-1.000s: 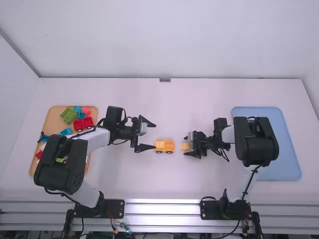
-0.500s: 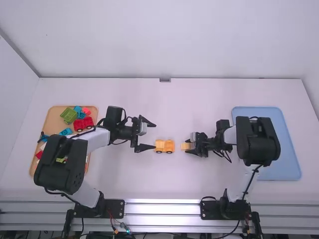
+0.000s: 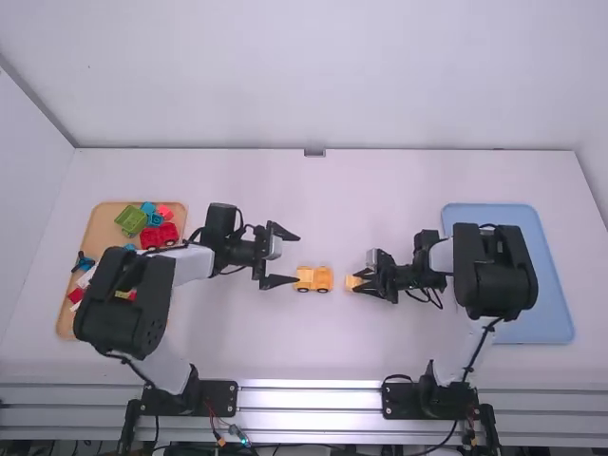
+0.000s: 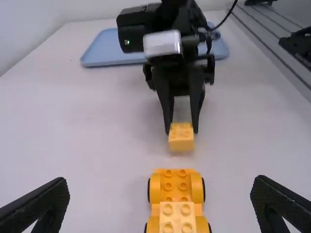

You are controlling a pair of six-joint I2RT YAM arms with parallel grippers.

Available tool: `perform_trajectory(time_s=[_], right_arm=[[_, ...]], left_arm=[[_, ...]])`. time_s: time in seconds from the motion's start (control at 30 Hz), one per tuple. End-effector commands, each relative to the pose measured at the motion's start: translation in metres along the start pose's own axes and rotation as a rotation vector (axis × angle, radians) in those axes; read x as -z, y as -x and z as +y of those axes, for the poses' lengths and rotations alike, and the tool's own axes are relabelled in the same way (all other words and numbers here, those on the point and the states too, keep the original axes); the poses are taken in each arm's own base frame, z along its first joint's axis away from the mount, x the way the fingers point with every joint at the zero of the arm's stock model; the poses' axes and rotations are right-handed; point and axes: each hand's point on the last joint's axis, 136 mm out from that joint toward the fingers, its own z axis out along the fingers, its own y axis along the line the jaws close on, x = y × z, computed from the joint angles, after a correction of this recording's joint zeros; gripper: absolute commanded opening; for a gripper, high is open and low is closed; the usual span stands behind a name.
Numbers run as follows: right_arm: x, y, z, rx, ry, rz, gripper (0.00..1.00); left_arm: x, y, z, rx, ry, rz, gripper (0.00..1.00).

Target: Assemble lego blocks to make yellow taxi

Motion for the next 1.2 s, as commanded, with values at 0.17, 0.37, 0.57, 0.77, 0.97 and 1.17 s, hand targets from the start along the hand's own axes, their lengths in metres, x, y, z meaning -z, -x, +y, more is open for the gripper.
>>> perform_trajectory(time_s=[0.17, 0.37, 0.57, 0.77, 0.97, 1.17], right_arm=[[0.0, 0.053, -0.003, 0.17, 0.006, 0.024, 0.06], [-0.021, 0.06, 0.002, 0.18, 0.034, 0.076, 0.04], [-0.043, 0.056, 0.002, 0.178, 0.01, 0.097, 0.0], [-0.061, 0.045, 0.004, 0.164, -0.056, 0.106, 0.0], [-0.07, 0.042, 0.004, 0.148, -0.1, 0.113, 0.01], [-0.069, 0.036, -0.001, 0.128, -0.102, 0.116, 0.01]], left_arm=[[-0.029, -0.037, -0.026, 0.026, -0.089, 0.008, 0.99], [-0.047, -0.061, -0.021, 0.064, -0.074, 0.069, 0.99], [-0.055, -0.073, -0.016, 0.075, -0.077, 0.091, 0.99], [-0.057, -0.078, -0.018, 0.073, -0.08, 0.096, 0.97], [-0.063, -0.083, -0.021, 0.04, -0.065, 0.131, 0.86], [-0.069, -0.087, -0.025, 0.031, -0.067, 0.167, 0.79]])
